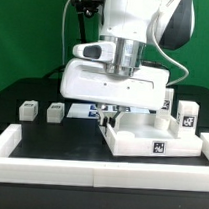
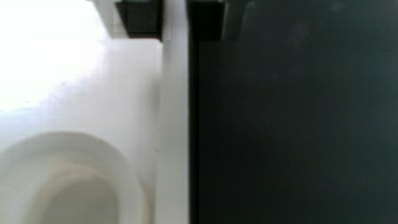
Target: Assemble square table
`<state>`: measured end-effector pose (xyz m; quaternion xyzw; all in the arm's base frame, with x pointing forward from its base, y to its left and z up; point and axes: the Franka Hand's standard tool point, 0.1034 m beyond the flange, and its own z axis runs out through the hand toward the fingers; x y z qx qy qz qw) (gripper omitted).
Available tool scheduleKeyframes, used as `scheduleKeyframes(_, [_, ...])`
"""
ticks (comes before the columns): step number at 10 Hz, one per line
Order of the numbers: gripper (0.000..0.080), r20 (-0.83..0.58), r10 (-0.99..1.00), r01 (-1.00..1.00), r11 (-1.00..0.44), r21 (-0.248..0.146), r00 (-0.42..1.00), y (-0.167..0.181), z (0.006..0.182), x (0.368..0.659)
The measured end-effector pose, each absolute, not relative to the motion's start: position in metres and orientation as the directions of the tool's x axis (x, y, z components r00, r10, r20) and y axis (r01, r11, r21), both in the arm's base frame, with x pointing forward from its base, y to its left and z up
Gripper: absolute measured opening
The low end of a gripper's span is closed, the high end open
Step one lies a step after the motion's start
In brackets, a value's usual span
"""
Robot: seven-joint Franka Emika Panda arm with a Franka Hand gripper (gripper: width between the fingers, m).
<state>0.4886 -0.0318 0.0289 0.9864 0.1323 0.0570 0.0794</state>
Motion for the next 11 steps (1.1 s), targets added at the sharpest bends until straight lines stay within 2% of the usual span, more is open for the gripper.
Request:
scheduleKeyframes(4, [0.0064,0.038,0.513,0.496,-0.845,0.199,0.858,-0.038,0.03,0.493])
scheduleKeyframes(6, [0.0064,-0.012,0.69,0.678,-0.707,0.201,0.724,-0.039,0.028,0.499])
scheduleKeyframes(11, [0.0064,-0.072,0.85,0.843,-0.5,0.2,0.521,-0.041,0.028,0.499])
